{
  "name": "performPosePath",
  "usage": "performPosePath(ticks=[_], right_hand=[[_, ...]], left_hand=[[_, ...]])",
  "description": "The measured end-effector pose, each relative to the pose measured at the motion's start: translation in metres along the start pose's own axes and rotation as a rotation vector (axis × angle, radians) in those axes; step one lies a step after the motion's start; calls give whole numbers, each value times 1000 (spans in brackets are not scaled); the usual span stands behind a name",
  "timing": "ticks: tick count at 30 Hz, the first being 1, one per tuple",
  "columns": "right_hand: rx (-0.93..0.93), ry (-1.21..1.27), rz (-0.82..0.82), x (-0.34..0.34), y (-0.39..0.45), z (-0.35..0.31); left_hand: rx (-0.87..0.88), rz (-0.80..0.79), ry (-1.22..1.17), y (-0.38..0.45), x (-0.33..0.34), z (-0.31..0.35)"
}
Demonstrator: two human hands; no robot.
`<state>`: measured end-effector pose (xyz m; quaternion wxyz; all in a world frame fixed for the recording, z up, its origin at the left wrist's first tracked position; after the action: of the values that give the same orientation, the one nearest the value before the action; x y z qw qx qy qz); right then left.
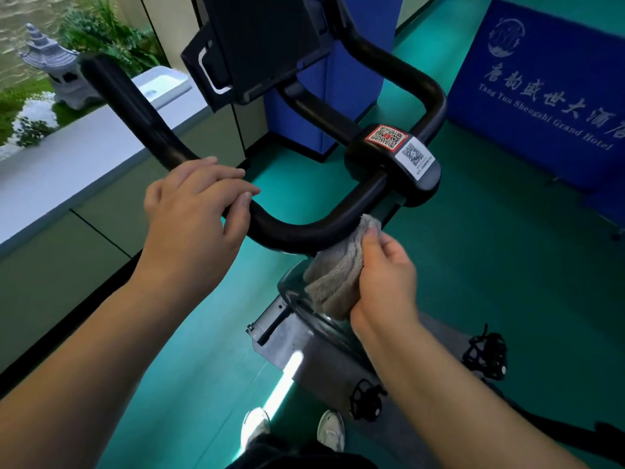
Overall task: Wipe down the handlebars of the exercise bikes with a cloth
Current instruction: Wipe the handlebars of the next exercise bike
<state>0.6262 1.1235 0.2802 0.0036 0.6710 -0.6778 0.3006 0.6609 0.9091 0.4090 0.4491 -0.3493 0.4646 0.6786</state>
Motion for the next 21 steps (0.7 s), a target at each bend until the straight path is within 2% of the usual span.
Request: performPosePath(ticks=[3, 8, 14, 17, 21], right_hand=[[-64, 0, 75, -4, 5, -8], [-144, -83, 60, 10, -32, 16], [-335, -121, 275, 12, -45, 8], [-342, -39, 344, 22, -52, 26], [-300, 15, 345, 45, -61, 51]], left_hand=[[21, -14, 23, 2, -1, -1], [137, -48, 31, 4, -4, 0], [326, -98, 0, 11, -5, 2], [418, -134, -44, 14, -1, 2], [524, -158, -75, 14, 1, 2]])
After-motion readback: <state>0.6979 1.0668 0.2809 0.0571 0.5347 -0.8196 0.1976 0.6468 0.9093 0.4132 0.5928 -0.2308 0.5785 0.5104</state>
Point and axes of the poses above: each hand's wrist, its own y-axis towards the middle knuckle, its own x-axis out of the palm, z = x × y, the point moved 10 cm from there along y, towards the middle knuckle, and after that the axes turned 9 degrees about -z, right-handed, at the moved point
